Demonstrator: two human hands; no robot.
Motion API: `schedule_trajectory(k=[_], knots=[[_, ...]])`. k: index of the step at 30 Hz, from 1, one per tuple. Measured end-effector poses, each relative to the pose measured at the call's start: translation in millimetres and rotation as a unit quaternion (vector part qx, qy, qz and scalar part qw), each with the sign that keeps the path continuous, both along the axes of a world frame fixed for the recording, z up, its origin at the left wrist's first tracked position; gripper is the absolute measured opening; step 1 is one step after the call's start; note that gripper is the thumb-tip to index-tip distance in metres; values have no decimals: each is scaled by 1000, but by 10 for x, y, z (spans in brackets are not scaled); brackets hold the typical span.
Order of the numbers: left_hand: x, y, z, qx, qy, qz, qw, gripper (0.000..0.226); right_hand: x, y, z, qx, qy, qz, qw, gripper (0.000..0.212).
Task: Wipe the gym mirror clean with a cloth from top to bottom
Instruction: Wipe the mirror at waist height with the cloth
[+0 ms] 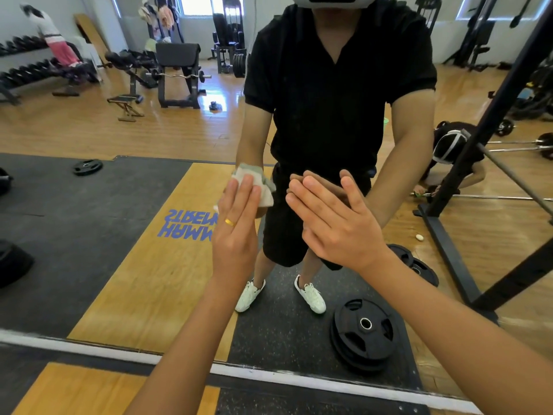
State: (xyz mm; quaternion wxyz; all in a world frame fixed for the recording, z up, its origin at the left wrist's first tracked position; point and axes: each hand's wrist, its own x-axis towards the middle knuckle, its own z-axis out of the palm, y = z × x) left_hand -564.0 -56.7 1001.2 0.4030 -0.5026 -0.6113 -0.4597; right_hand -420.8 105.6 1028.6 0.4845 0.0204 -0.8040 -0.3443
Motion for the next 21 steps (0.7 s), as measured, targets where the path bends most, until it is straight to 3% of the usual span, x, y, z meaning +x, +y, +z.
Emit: schedule_trajectory(k=[6, 11, 18, 21], knots=[[148, 195, 786, 43, -25, -26, 998, 34, 20, -8, 14, -10, -12, 10, 1000, 58], [201, 263, 961, 44, -11, -37, 998, 34, 23, -2, 28, -9, -23, 5, 1000, 57], [80, 120, -47, 18, 15, -5, 1000, 39, 31, -28, 37, -7, -17, -10, 1000, 55], [82, 54, -547, -12, 10, -5, 1000, 58, 23, -19, 23, -8, -14, -14, 1000, 56]])
